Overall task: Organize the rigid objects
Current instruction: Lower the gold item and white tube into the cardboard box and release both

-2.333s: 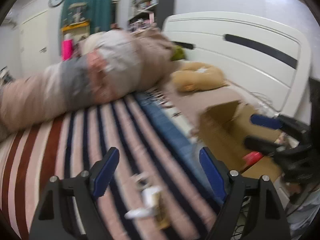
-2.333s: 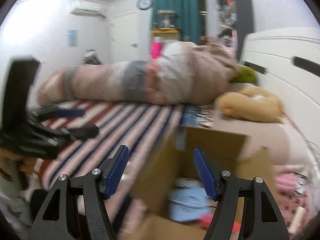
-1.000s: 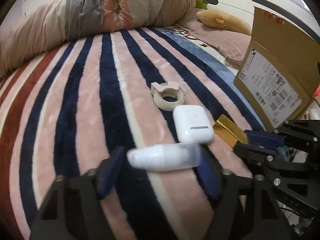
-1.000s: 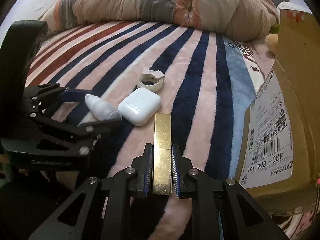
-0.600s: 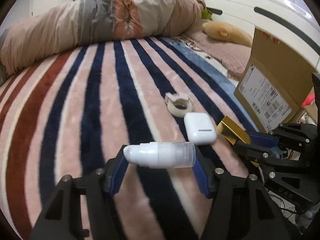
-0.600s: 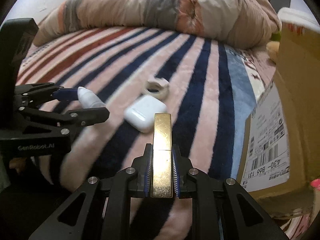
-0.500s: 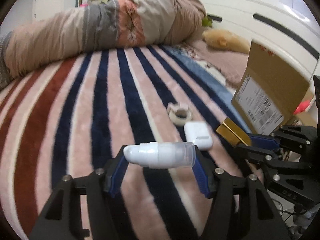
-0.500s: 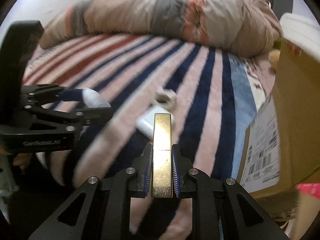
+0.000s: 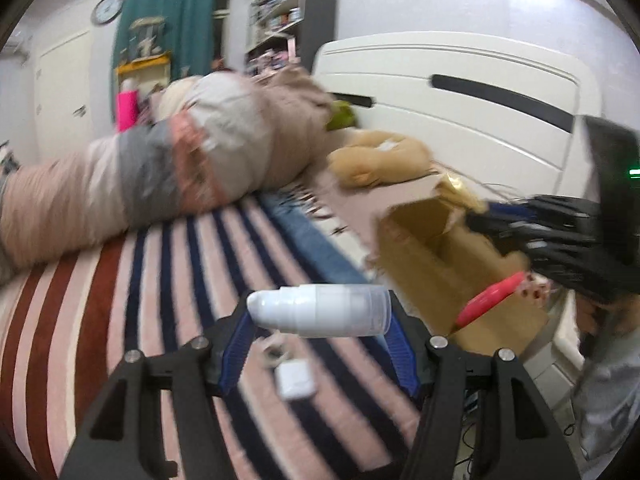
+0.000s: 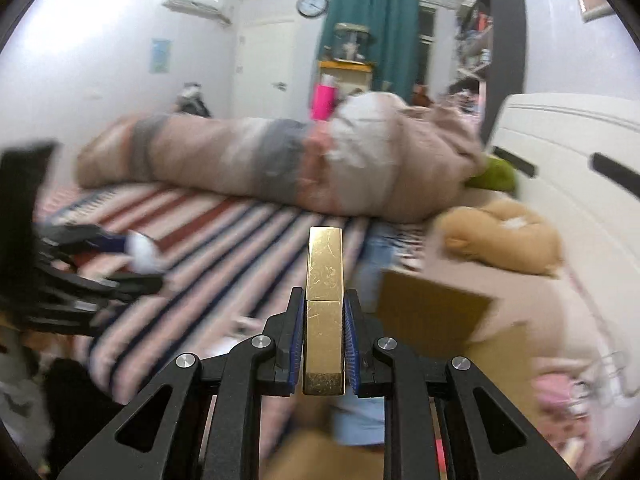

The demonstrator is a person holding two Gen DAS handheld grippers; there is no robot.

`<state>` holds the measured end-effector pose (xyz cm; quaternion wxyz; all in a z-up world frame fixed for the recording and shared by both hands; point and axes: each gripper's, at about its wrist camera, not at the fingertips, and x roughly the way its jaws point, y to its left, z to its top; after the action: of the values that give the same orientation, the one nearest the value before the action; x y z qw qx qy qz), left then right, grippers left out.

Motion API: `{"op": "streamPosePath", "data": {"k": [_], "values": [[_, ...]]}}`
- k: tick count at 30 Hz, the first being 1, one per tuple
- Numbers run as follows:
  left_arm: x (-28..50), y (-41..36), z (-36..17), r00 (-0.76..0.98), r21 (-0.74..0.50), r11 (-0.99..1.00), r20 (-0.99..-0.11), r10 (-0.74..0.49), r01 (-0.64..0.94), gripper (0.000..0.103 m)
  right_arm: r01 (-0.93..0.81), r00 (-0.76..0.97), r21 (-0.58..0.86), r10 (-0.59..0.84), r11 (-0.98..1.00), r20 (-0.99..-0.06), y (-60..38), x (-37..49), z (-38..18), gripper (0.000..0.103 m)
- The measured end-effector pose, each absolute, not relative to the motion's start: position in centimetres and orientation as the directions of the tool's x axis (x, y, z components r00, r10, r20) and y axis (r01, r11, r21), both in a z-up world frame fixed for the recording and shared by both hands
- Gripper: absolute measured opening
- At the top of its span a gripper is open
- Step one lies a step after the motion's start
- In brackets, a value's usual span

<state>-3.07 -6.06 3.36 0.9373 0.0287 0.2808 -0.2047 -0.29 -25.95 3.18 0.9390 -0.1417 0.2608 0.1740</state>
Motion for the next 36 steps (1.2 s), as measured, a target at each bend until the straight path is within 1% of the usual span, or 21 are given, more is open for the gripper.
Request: {"op": "streamPosePath", "data": {"k": [2,4,7,10,18,24,28,30,32,34,36], "values": [[-2.5,-8.8,4.3,0.748,-0.041,0.898,-0.538,-0.390,0.438,0.057,-0.393,0.758,-0.205,0.188,0.896,-0.625,-27.8,2.5,1.8,0.014],[-1.8,-11.0,4.8,0.729,-0.035,0.881,-0.547,-0.411,0.471,0.057,-0.384,0.731,-0.257,0.122,0.887,-0.672,-28.9,4.3,0.4,0.014],[-0.9,-14.0,5.2,0.712,-0.019,0.866,-0.561,-0.422,0.499,0.057,-0.358,0.702,-0.328,0.021,0.874,-0.712,-30.0,6.2,-2.2,0.014],[0.2,-16.8,5.6,0.690,0.009,0.848,-0.586,-0.425,0.530,0.057,-0.357,0.679,-0.321,0.008,0.878,-0.734,-31.3,6.5,-3.5,0.014],[3.8,-22.3,3.8,0.618,0.077,0.808,-0.687,-0.381,0.584,0.057,-0.353,0.691,-0.307,0.025,0.884,-0.723,-32.4,5.8,-4.0,0.014],[6.1,-24.6,2.6,0.603,0.130,0.798,-0.728,-0.327,0.589,0.058,-0.337,0.704,-0.281,0.043,0.899,-0.708,-33.1,5.5,-3.6,0.014],[7.4,-25.2,1.7,0.587,0.133,0.801,-0.750,-0.304,0.584,0.058,-0.332,0.708,-0.259,0.058,0.907,-0.704,-33.3,5.3,-3.4,0.014],[7.8,-25.4,1.4,0.589,0.137,0.804,-0.753,-0.295,0.579,0.059,-0.329,0.710,-0.258,0.058,0.908,-0.702,-33.2,5.0,-3.2,0.015],[7.8,-25.3,1.4,0.604,0.146,0.809,-0.742,-0.291,0.570,0.066,-0.329,0.713,-0.261,0.058,0.907,-0.698,-33.1,4.7,-3.0,0.015],[7.6,-24.9,1.7,0.617,0.144,0.817,-0.730,-0.293,0.559,0.070,-0.328,0.718,-0.271,0.052,0.905,-0.694,-32.9,4.3,-2.9,0.016],[7.4,-24.4,2.0,0.626,0.138,0.821,-0.719,-0.302,0.554,0.070,-0.328,0.724,-0.278,0.051,0.903,-0.688,-32.7,3.9,-2.6,0.016]]}}
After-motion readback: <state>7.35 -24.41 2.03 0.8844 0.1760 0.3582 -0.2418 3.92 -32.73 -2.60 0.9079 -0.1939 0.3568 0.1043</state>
